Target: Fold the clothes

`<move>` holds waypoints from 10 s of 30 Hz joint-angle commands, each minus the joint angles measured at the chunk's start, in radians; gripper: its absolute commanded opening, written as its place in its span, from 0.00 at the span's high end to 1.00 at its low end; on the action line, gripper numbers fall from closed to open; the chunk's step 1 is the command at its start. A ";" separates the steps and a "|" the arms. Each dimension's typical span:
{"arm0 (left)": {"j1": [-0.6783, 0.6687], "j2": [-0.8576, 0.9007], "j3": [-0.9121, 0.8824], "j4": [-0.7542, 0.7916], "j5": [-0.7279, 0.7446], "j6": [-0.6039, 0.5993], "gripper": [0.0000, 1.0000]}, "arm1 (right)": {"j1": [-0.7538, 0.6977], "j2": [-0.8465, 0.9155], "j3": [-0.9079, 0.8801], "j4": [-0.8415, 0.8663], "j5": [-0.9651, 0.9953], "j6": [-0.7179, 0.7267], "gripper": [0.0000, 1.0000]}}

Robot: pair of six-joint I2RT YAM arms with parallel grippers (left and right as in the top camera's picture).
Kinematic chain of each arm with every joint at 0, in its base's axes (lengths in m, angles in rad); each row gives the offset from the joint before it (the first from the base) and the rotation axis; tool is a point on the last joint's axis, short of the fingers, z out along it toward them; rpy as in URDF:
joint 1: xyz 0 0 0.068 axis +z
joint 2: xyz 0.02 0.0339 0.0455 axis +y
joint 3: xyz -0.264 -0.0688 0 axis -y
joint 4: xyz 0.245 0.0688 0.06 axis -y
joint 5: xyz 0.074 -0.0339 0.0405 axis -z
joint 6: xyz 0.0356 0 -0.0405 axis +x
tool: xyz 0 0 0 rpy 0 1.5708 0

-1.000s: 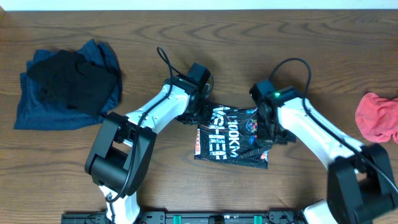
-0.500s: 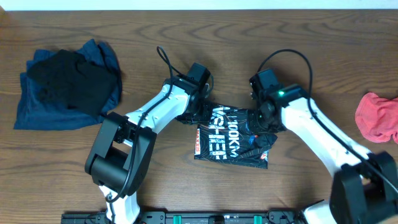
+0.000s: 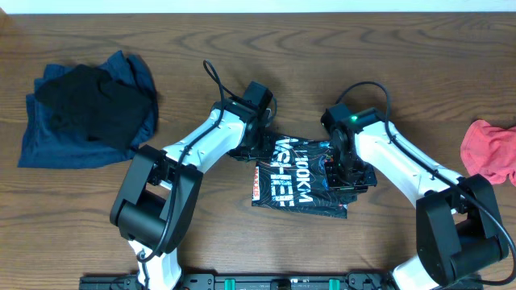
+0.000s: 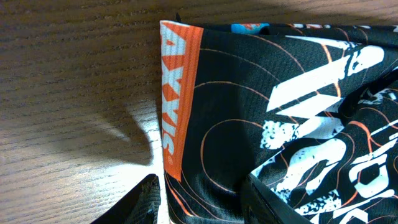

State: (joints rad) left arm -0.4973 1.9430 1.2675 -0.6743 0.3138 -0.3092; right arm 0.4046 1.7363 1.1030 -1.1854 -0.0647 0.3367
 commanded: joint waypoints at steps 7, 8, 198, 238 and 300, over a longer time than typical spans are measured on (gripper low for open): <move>0.050 -0.056 -0.008 -0.002 -0.012 0.020 0.50 | 0.014 0.003 -0.005 0.050 -0.034 -0.011 0.71; 0.057 -0.065 -0.008 -0.002 -0.012 0.020 0.50 | 0.014 0.003 -0.005 0.045 -0.034 -0.019 0.70; 0.395 -1.149 -0.220 -0.108 -0.248 0.262 0.02 | -0.418 -0.895 -0.114 0.449 0.235 -0.158 0.01; 0.395 -1.250 -0.250 -0.080 -0.248 0.262 0.02 | -0.417 -1.162 -0.234 0.056 0.229 -0.159 0.01; 0.395 -1.250 -0.250 -0.080 -0.248 0.262 0.02 | -0.413 -1.731 -1.098 1.122 -0.056 -0.327 0.01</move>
State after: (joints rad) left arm -0.1017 0.6937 1.0195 -0.7578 0.0742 -0.0486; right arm -0.0055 0.0109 0.0067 -0.0589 -0.1162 0.0319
